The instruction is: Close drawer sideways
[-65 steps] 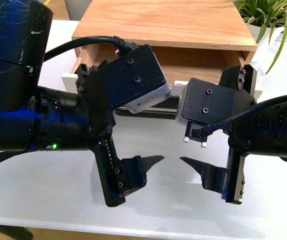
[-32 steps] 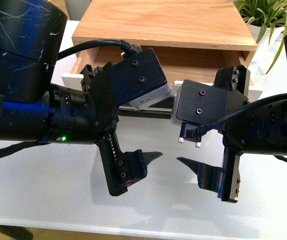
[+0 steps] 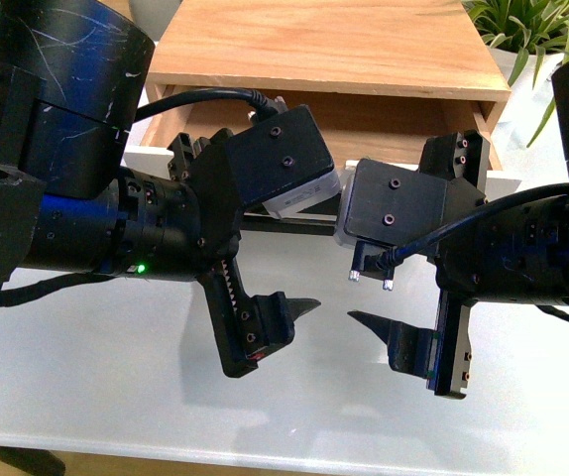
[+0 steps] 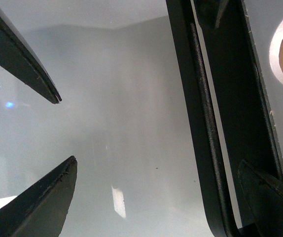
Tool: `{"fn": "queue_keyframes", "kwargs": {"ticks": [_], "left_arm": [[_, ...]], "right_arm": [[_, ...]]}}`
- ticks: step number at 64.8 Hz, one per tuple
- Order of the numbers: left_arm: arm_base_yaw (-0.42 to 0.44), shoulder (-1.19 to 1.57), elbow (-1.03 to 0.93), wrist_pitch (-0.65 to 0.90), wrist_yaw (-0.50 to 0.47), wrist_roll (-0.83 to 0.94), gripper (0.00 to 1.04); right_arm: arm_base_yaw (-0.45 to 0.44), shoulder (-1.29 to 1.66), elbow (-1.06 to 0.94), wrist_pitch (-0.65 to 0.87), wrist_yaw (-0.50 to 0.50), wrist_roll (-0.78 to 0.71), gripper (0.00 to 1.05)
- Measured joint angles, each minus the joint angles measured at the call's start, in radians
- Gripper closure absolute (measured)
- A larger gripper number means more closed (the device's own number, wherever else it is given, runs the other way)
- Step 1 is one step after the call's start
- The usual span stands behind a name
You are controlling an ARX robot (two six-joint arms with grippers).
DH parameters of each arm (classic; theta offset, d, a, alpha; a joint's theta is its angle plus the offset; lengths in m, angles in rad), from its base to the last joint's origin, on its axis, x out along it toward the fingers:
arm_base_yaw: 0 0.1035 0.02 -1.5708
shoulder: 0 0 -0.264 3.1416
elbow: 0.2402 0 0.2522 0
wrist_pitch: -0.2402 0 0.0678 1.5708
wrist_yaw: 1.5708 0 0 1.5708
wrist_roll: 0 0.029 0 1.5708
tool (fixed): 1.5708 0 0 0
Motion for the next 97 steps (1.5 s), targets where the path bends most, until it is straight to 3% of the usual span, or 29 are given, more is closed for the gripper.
{"fn": "queue_keyframes", "kwargs": {"ticks": [97], "left_arm": [[0.006, 0.057, 0.046, 0.057, -0.046, -0.022, 0.09]], "right_arm": [[-0.010, 0.081, 0.048, 0.114, 0.072, 0.014, 0.09]]}}
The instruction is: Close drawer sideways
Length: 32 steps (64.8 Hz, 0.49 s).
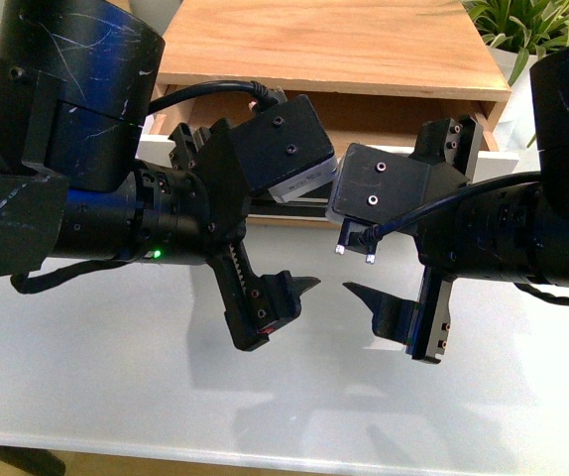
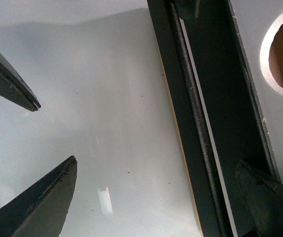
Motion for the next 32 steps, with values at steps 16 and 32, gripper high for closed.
{"fn": "queue_keyframes", "kwargs": {"ticks": [16, 32], "left_arm": [[0.003, 0.023, 0.036, -0.002, -0.013, 0.000, 0.09], [0.005, 0.047, 0.087, -0.014, -0.023, -0.005, 0.09]], "right_arm": [[-0.006, 0.020, 0.024, 0.003, 0.007, 0.011, 0.09], [-0.018, 0.032, 0.058, 0.008, 0.032, 0.015, 0.09]]}}
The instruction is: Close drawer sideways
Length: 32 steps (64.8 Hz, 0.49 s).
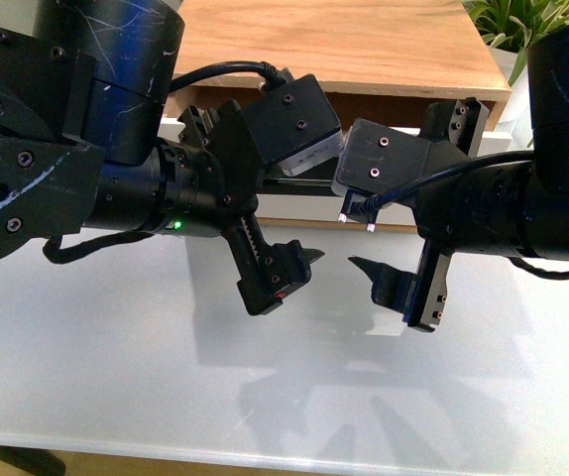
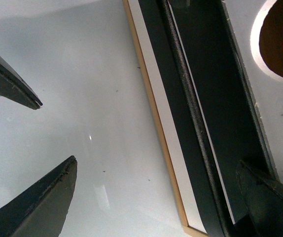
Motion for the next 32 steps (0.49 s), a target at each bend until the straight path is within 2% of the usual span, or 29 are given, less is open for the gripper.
{"fn": "queue_keyframes", "kwargs": {"ticks": [32], "left_arm": [[0.005, 0.051, 0.098, -0.039, -0.006, -0.005, 0.09]], "right_arm": [[-0.019, 0.051, 0.057, 0.017, 0.006, 0.022, 0.09]]}}
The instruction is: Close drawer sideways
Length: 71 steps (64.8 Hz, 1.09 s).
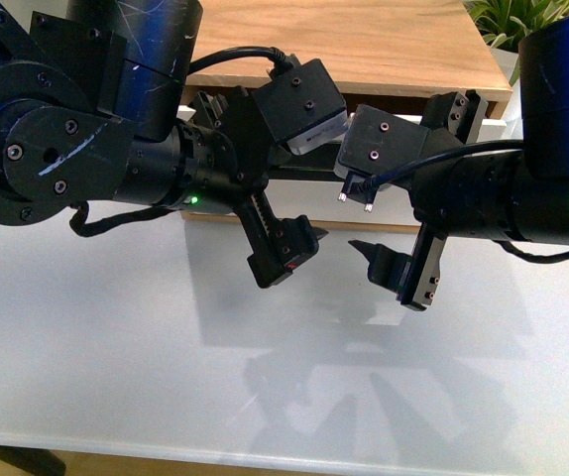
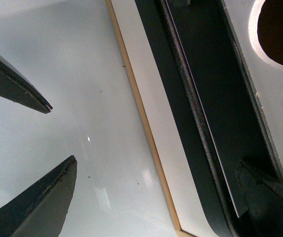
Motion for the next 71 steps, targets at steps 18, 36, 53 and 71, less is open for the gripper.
{"fn": "queue_keyframes", "kwargs": {"ticks": [18, 36, 53, 71], "left_arm": [[0.002, 0.021, 0.042, -0.019, -0.008, -0.006, 0.09], [0.006, 0.050, 0.093, -0.028, -0.026, -0.007, 0.09], [0.011, 0.067, 0.131, -0.038, -0.050, -0.007, 0.09], [0.014, 0.077, 0.149, -0.041, -0.063, -0.007, 0.09]], "right_arm": [[-0.010, 0.027, 0.034, 0.009, 0.000, 0.006, 0.09], [-0.020, 0.061, 0.078, 0.021, 0.002, 0.008, 0.09], [-0.023, 0.090, 0.108, 0.045, 0.016, 0.016, 0.09], [-0.023, 0.103, 0.116, 0.060, 0.025, 0.023, 0.09]]}}
